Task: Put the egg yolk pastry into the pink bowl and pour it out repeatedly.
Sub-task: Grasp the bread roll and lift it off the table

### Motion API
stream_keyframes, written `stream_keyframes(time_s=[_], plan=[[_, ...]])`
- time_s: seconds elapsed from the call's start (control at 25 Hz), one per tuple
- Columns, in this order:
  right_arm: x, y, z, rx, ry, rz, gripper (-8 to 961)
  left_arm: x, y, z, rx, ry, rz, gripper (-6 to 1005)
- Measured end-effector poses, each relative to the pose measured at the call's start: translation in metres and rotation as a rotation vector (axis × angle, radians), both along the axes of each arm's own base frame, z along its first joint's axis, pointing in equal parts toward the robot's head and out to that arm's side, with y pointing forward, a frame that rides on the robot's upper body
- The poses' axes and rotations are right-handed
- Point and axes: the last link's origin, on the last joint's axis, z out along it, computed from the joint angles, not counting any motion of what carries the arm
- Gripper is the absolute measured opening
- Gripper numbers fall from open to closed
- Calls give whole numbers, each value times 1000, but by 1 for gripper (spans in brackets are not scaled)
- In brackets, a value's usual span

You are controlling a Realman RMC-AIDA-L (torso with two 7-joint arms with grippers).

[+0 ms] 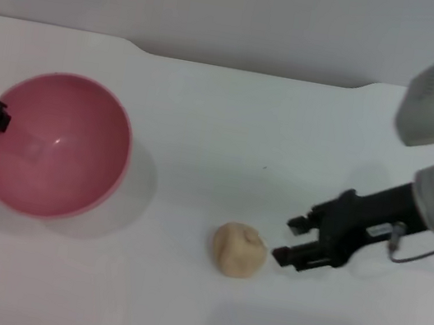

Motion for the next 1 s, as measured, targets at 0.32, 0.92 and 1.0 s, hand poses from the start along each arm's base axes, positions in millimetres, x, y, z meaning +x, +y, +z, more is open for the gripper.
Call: stream_keyframes(time_s=[0.32, 0.92, 1.0], plan=[[-15, 3, -36, 9, -23, 104, 595, 1, -3, -1, -11, 2, 1, -2], [-12, 3, -70, 40, -20, 56, 591, 1, -2, -2, -23, 14, -18, -1], [-11, 3, -69, 40, -25, 39, 590, 1, -2, -2, -24, 16, -21, -1]])
